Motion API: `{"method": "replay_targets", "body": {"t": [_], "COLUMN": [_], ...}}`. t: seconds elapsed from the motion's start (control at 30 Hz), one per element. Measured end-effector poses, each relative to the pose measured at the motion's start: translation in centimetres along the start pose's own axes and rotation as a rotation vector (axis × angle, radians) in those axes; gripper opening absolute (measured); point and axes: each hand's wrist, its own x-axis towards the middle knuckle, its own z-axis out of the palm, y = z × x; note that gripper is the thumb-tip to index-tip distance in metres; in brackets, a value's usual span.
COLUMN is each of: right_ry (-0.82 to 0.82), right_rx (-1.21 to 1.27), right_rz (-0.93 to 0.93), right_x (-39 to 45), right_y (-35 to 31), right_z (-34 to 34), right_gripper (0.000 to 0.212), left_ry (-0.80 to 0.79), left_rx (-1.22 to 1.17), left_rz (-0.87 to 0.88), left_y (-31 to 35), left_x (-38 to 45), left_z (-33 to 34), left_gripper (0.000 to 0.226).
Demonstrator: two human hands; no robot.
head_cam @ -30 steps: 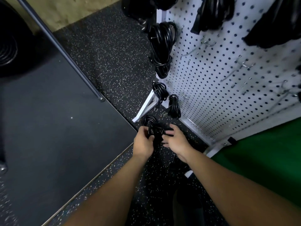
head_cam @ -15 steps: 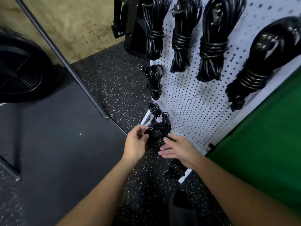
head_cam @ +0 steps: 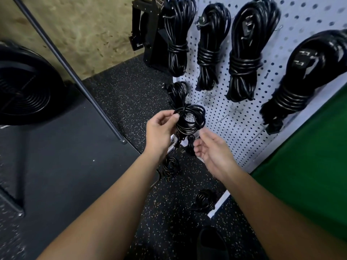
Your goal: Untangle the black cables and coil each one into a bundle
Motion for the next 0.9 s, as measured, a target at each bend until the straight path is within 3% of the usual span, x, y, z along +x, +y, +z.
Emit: {"method": "replay_targets", "body": {"t": [0.07,0.17,0.43,0.63,0.9], "right_ry": [-0.018,-0.062,-0.113,-0.116,-0.054], "right_rx": [0.021,0.039,-0.028,-0.020,-0.013], "right_rz": [-0.010,0.001,-0.011,-0.068,-0.153], "right_x": [0.3,0.4,0.3,0.5,1.2], "right_y": [-0.1,-0.4,-0.6,-0.6,-1.1], "right_z": [-0.1,-0.2,0.1,0.2,-0.6], "right_gripper": [0.053,0.026,0.038,0.027,0.029], "left_ry": [-0.002,-0.022,0.009,-0.009,0.002], "left_rx": [0.008,-0.005,-0.011,-0.024,0.023], "left_rz": [0.018,0.041,0.071,0.078,0.128], "left_y": [0.1,0.1,0.1,0.4,0.4], "left_x": [0.4,0.8,1.8,2.1,2.6], "left_z": [0.3,0.6,0.7,1.3,3.8], "left_gripper": [0.010,0.016,0.020,0.026,0.018]}}
